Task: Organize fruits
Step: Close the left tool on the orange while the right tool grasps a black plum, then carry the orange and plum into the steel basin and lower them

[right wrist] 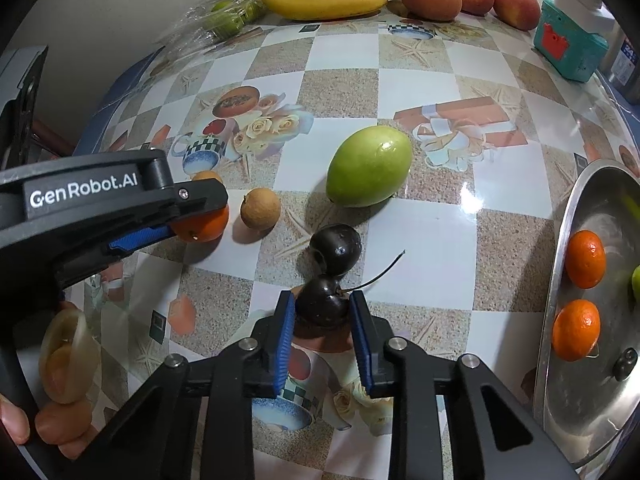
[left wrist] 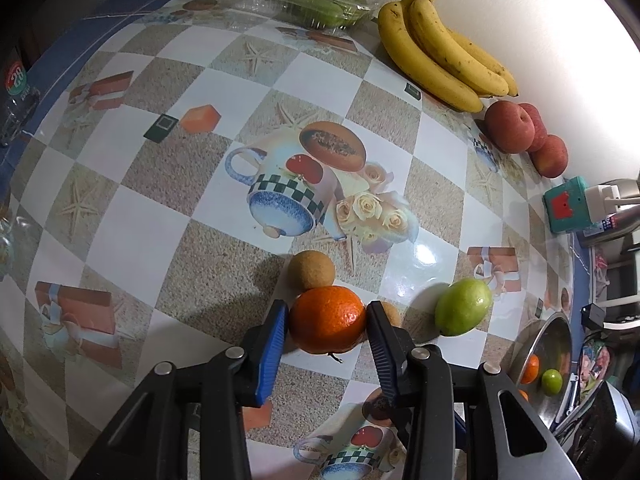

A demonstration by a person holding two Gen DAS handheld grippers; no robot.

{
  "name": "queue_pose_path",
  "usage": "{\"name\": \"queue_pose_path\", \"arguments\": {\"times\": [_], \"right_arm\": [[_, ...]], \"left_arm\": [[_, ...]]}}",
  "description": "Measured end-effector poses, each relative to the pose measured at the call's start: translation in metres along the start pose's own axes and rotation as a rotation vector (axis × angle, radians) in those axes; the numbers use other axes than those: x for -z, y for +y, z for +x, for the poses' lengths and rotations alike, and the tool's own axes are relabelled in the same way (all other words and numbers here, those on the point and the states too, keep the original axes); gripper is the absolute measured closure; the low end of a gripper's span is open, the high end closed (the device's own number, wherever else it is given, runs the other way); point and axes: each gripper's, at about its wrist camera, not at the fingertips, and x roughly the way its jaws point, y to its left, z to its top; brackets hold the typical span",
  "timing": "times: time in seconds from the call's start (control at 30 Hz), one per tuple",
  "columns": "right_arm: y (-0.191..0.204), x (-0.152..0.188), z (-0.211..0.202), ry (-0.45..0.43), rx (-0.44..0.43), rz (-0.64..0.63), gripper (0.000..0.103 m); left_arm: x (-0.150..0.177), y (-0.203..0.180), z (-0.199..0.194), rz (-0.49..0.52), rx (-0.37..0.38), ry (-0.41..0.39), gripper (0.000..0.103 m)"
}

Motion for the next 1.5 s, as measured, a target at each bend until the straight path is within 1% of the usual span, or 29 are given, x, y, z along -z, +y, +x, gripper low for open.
{"name": "queue_pose_path", "arguments": {"times": [0.23, 0.43, 0.6, 0.83, 1.0, 1.17, 1.3, 1.5], "right_arm": [[0.0, 0.0, -0.002, -0.002, -0.01, 0.0, 0.075], [0.0, 0.001, -0.011, -0.015, -0.02, 0.001, 0.076], [-0.001, 0.002, -0.03, -0.056, -0.037, 0.004, 0.076], [-0.012, 0.003, -0.055, -0.104, -0.043, 0.045, 0.076], [-0.028, 0.004, -0.064, -0.124, -0.011, 0.094, 0.076], [-0.05, 0.006, -0.073, -0.138, 0.011, 0.155, 0.076], [-0.071, 0.006, -0.081, -0.158, 0.046, 0.207, 0.075], [-0.105, 0.01, -0.092, -0.176, 0.078, 0.295, 0.075]], "left_arm": [[0.0, 0.001, -0.008, -0.002, 0.009, -0.017, 0.06], [-0.002, 0.001, -0.021, -0.002, 0.021, -0.051, 0.06], [-0.003, -0.002, -0.035, 0.004, 0.028, -0.087, 0.06], [-0.001, -0.007, -0.052, 0.012, 0.041, -0.131, 0.06], [0.005, -0.018, -0.064, 0.043, 0.041, -0.161, 0.06], [0.013, -0.033, -0.07, 0.086, 0.049, -0.172, 0.06], [0.02, -0.047, -0.072, 0.132, 0.039, -0.179, 0.06], [0.032, -0.072, -0.068, 0.203, 0.071, -0.15, 0.06]]}}
